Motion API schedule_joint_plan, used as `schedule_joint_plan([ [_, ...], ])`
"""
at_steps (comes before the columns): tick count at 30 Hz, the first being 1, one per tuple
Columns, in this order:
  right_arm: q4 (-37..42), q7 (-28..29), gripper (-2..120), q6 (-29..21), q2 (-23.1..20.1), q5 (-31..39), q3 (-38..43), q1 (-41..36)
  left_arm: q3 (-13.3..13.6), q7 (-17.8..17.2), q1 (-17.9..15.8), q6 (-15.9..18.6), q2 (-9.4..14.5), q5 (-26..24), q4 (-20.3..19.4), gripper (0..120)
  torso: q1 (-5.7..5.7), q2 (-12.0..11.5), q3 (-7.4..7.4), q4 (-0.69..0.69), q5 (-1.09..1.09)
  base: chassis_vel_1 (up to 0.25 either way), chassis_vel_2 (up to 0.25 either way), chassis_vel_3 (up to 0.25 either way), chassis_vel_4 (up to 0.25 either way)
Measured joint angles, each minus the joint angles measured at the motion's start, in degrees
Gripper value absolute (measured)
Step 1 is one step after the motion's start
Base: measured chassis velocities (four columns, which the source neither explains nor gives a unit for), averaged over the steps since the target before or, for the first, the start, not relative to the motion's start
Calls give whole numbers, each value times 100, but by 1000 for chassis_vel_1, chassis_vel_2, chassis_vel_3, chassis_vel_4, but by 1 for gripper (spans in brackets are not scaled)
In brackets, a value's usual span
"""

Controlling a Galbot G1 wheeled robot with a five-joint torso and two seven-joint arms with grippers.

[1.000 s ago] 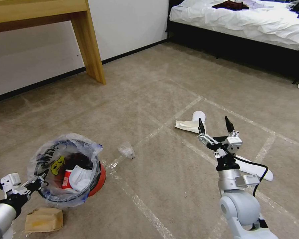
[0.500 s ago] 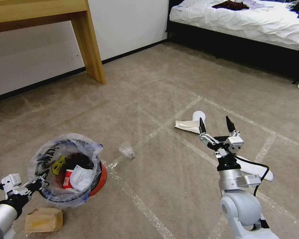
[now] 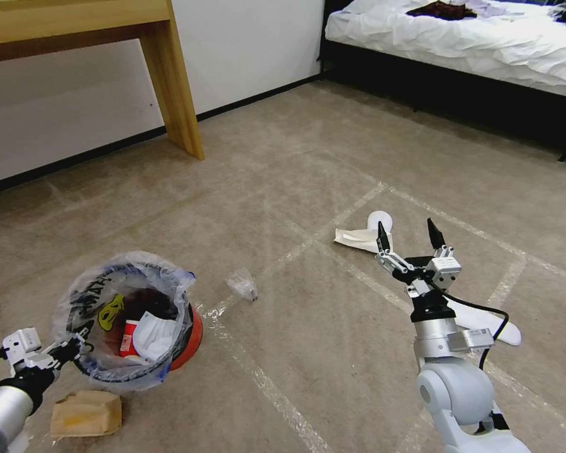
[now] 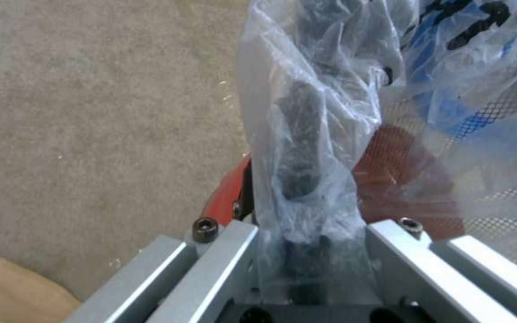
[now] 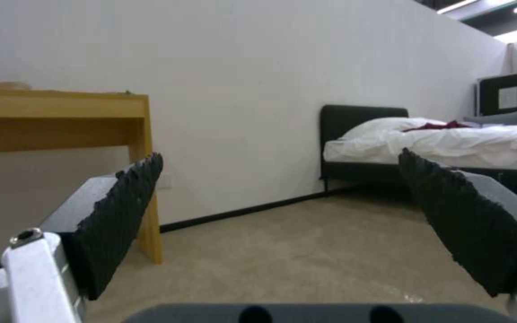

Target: Pick up the trash bin and place the garbage on the floor into it.

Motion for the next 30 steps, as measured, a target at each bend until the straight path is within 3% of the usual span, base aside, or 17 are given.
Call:
schedule_joint_plan([
  [30,2,-7,100,-3,71,-90,7,-77,6,16,22,-28,49,7,80,1,0,0,0,-1,0,3,3,4,5],
])
